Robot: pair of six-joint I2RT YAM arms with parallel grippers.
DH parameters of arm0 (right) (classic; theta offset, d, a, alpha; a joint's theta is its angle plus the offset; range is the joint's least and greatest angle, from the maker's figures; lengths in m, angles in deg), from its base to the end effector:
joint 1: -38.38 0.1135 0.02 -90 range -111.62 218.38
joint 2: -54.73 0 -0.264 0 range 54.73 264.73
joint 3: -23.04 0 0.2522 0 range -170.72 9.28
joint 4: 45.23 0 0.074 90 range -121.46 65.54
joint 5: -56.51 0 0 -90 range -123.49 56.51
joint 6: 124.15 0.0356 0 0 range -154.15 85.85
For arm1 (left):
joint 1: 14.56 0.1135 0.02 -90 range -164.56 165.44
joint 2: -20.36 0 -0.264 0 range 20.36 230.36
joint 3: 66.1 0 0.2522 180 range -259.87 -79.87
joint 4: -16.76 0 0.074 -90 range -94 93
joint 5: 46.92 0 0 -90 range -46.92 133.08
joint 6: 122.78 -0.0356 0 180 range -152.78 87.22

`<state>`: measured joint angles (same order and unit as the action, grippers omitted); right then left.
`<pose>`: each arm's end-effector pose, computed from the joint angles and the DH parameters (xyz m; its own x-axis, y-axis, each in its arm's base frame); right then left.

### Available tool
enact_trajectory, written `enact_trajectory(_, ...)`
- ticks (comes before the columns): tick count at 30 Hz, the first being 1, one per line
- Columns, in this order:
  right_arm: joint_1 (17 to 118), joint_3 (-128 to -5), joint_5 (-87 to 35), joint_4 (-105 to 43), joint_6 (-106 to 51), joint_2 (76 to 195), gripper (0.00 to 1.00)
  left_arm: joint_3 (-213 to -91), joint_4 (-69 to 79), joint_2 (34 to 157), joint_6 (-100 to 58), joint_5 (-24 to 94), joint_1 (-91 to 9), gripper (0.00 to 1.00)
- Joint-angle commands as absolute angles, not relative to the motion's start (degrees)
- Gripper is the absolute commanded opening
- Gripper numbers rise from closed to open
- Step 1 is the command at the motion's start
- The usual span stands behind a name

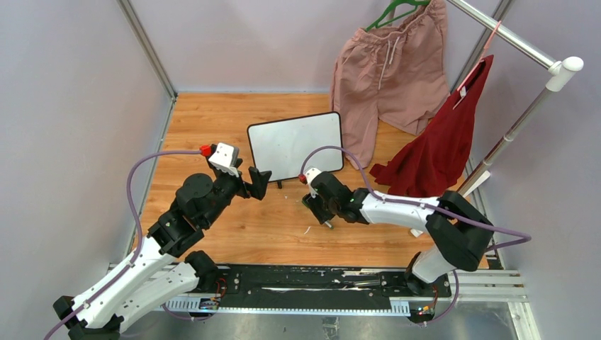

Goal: Write a sentence on the whiteboard
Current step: Open the whiteboard marker at the center of the board.

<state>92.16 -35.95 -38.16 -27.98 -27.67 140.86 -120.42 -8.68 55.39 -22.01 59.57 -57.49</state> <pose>0.1825 0.2442 0.1853 -0.4976 -0.4890 -0.7165 -0.7181 0.6955 0.0241 0.1163 -0.0943 0.3368 -0.1605 -0.0954 -0.9824 0.4239 0.8922 -0.1559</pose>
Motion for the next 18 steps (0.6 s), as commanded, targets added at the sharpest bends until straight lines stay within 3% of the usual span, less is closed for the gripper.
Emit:
enact_trajectory(1,92.90,-38.21,-39.06,-26.24,-28.24,142.94,0.46,-120.65,-7.59,55.06,-21.93,59.59,-57.80,1.00)
enact_trajectory(18,93.04,-37.40,-38.68,-25.74,-27.69,145.65,0.44,-120.65,-7.64,54.85,-21.90,59.63,-57.80,1.00)
